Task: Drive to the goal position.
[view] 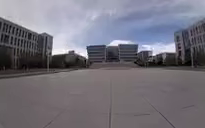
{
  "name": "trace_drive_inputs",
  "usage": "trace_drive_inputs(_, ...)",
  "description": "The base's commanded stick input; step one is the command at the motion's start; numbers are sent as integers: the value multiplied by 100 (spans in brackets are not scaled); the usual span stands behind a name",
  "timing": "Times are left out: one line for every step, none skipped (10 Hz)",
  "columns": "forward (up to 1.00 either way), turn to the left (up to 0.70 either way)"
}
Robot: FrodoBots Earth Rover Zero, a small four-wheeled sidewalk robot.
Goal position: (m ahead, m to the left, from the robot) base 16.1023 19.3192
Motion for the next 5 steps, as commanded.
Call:
trace_drive_inputs(70,0)
trace_drive_inputs(70,0)
trace_drive_inputs(70,0)
trace_drive_inputs(70,0)
trace_drive_inputs(70,0)
